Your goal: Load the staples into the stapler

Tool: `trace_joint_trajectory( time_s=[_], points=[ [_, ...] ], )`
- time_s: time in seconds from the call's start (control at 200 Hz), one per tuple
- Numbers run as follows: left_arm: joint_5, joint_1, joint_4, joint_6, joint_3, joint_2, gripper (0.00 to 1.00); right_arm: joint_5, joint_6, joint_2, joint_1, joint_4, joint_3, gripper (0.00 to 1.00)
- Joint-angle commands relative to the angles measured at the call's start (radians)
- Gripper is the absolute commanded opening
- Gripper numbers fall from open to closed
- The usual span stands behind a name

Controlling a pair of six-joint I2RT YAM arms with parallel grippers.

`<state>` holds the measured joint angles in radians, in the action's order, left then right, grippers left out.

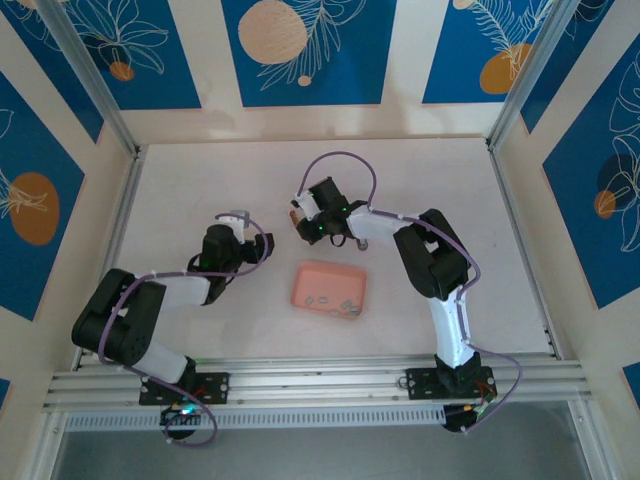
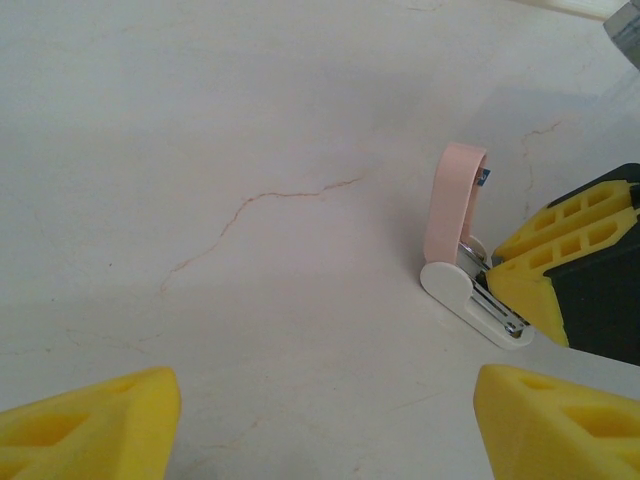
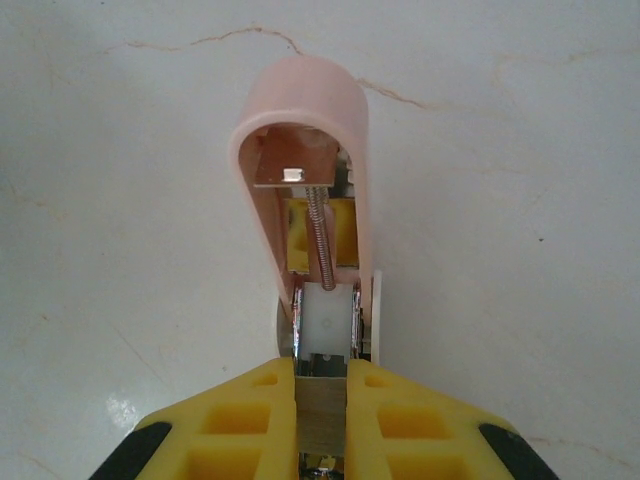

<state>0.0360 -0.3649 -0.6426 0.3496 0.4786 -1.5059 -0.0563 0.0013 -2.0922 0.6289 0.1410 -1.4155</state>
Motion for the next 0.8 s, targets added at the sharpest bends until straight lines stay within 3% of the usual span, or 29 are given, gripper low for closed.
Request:
trace_joint_trajectory(
  time_s=[0.0,0.795],
  points=[
    [-0.005,-0.007,0.000,-0.021,0.014,0.014,0.77,-0.010,-0.006,0.051,0.005,-0.003,0.018,0.16],
    [-0.007,-0.012,0.001,-0.026,0.008,0.013,0.77,-0.029,-0.003,0.011,0.003,0.042,0.029,0.16]
  ],
)
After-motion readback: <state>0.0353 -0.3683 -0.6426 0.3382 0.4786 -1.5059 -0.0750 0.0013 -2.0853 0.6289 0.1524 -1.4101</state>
